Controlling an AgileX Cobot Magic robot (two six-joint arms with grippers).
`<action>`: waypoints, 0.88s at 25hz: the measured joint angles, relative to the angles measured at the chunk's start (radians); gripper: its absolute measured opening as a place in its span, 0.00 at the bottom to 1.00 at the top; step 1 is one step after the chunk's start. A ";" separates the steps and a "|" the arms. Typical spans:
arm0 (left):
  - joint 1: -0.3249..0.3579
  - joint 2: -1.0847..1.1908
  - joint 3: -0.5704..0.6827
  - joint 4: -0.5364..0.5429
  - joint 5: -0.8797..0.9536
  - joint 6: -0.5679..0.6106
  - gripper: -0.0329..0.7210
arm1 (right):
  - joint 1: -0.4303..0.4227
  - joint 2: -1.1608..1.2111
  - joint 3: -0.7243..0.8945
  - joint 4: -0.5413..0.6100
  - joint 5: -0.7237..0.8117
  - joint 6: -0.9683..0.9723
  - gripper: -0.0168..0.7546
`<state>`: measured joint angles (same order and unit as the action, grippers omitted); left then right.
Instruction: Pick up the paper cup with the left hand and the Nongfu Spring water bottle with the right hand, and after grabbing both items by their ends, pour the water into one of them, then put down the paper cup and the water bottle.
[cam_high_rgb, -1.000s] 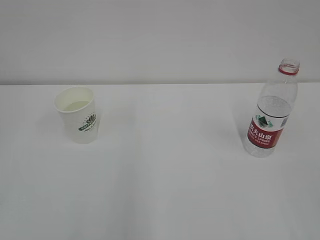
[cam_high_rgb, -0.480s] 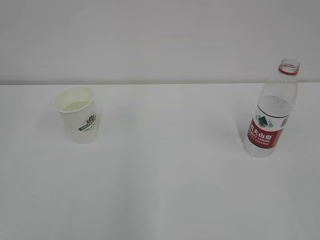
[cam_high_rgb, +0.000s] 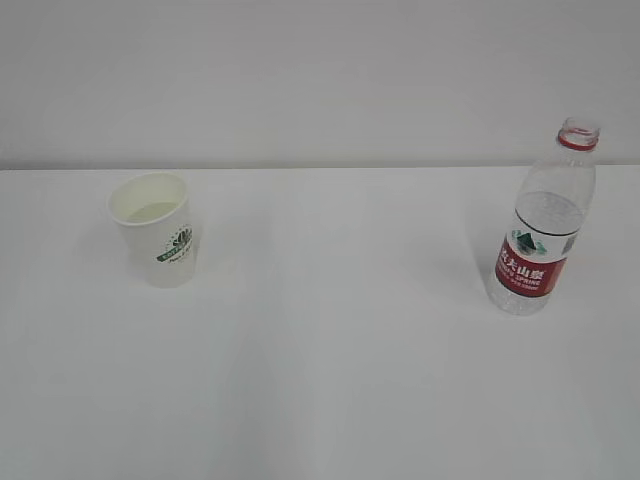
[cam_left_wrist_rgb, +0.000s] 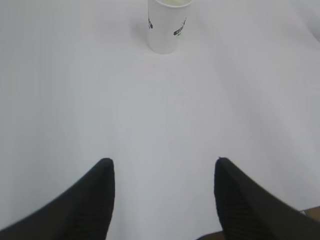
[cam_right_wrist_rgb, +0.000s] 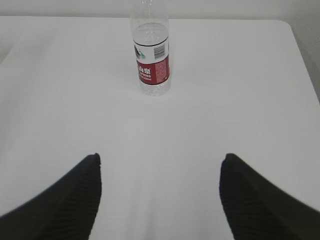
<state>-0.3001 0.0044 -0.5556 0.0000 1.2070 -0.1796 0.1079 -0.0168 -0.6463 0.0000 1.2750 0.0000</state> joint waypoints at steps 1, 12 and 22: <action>0.000 0.000 0.000 0.000 0.000 0.002 0.65 | 0.000 0.000 0.000 -0.007 0.000 0.000 0.74; 0.000 0.000 0.000 0.014 0.006 0.002 0.64 | 0.000 0.000 0.068 -0.015 0.002 0.000 0.74; 0.000 0.000 0.000 0.054 0.006 0.004 0.64 | 0.000 0.000 0.115 -0.015 -0.058 0.000 0.74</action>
<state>-0.3001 0.0044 -0.5556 0.0538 1.2132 -0.1758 0.1079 -0.0168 -0.5311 -0.0154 1.2169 0.0000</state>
